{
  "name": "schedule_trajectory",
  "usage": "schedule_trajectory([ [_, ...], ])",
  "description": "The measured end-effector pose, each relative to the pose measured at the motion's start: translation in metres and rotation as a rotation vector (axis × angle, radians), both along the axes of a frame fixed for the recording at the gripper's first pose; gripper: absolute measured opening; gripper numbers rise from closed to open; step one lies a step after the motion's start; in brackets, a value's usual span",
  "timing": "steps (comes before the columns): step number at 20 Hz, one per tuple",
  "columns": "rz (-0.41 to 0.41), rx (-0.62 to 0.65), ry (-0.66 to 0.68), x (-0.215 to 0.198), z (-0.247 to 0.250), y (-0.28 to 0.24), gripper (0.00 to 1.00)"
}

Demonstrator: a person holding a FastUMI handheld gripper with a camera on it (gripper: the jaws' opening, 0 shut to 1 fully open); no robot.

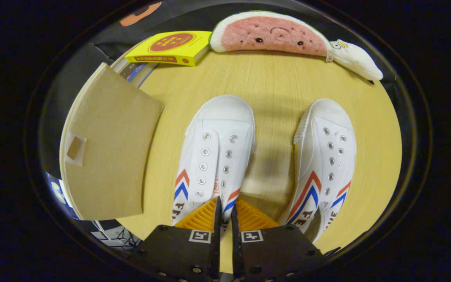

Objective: Open the storage box then place both shoes into the box .Put the left shoe in first, then the right shoe, with the right side of both shoes facing outward in a uniform manner.

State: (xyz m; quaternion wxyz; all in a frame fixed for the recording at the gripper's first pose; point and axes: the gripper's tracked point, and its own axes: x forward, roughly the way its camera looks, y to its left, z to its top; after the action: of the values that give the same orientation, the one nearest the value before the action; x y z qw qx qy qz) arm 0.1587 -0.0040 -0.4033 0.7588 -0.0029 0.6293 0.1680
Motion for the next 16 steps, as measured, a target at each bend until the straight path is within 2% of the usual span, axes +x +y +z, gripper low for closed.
schedule_trajectory([
  [1, -0.027, 0.032, 0.013, 0.003, -0.002, 0.006, 0.13],
  [2, -0.044, 0.055, 0.04, 0.0, -0.001, 0.004, 0.02],
  [3, -0.054, 0.088, 0.048, -0.001, 0.001, 0.002, 0.02],
  [9, -0.079, 0.186, 0.048, -0.013, 0.019, -0.005, 0.02],
  [16, -0.105, 0.283, -0.03, -0.032, 0.101, 0.001, 0.02],
])
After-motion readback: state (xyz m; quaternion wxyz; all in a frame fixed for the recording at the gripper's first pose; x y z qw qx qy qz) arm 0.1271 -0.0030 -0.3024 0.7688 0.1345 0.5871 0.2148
